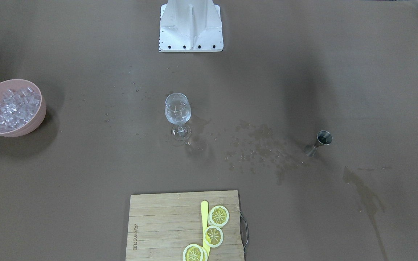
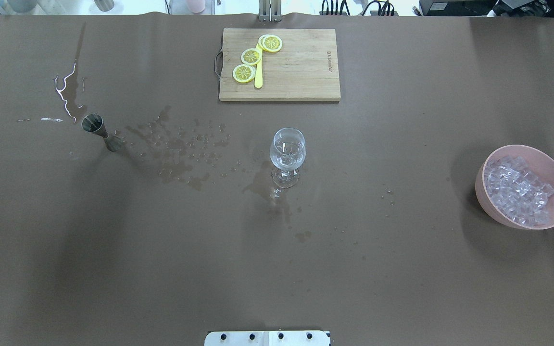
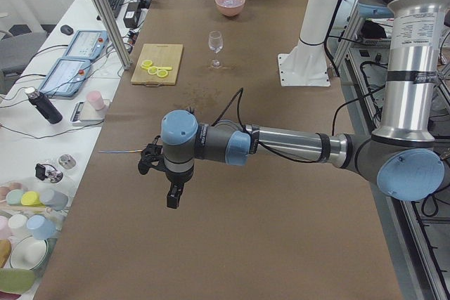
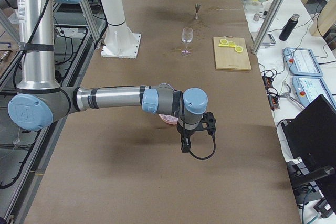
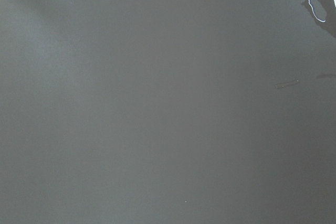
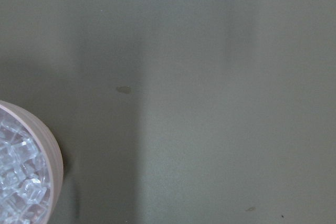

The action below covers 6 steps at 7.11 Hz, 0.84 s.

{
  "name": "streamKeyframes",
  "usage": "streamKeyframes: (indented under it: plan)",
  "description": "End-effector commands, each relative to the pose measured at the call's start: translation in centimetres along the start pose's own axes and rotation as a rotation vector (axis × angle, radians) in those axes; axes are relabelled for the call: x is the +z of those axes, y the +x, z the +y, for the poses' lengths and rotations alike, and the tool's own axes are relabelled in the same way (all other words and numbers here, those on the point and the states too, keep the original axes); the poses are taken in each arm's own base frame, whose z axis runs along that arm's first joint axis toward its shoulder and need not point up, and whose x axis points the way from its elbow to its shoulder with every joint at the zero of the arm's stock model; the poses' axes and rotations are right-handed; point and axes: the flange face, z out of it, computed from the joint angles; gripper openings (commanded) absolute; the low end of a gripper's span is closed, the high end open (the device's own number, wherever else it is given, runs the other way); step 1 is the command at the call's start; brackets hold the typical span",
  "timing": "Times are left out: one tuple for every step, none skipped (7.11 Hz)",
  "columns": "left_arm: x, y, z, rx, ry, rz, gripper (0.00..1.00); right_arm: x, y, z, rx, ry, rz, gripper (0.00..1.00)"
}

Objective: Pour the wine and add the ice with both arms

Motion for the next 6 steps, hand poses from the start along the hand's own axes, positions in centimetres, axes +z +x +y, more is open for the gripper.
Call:
streamKeyframes:
  plan:
    - [0.01, 0.00, 0.01, 0.001, -0.001, 0.001, 0.98, -0.01, -0.05, -0.02, 0.000, 0.000, -0.002, 1.00]
    - [0.01, 0.00, 0.01, -0.001, -0.001, 0.001, 0.98, -0.01, -0.05, -0.02, 0.000, 0.000, -0.002, 1.00]
    - [0.01, 0.09, -0.08, 0.003, -0.001, 0.001, 0.98, -0.11, -0.12, -0.10, -0.003, 0.002, 0.000, 1.00]
    - [-0.13, 0.20, -0.39, 0.004, 0.003, 0.001, 0.98, -0.12, -0.12, -0.17, -0.003, 0.002, 0.000, 1.00]
    - [-0.15, 0.62, -0.59, 0.015, 0.005, 0.002, 0.98, -0.17, -0.18, -0.18, -0.004, 0.004, -0.001, 1.00]
    - [-0.12, 0.90, -0.72, 0.026, 0.010, 0.002, 0.98, -0.12, -0.13, -0.17, -0.003, 0.003, -0.001, 1.00]
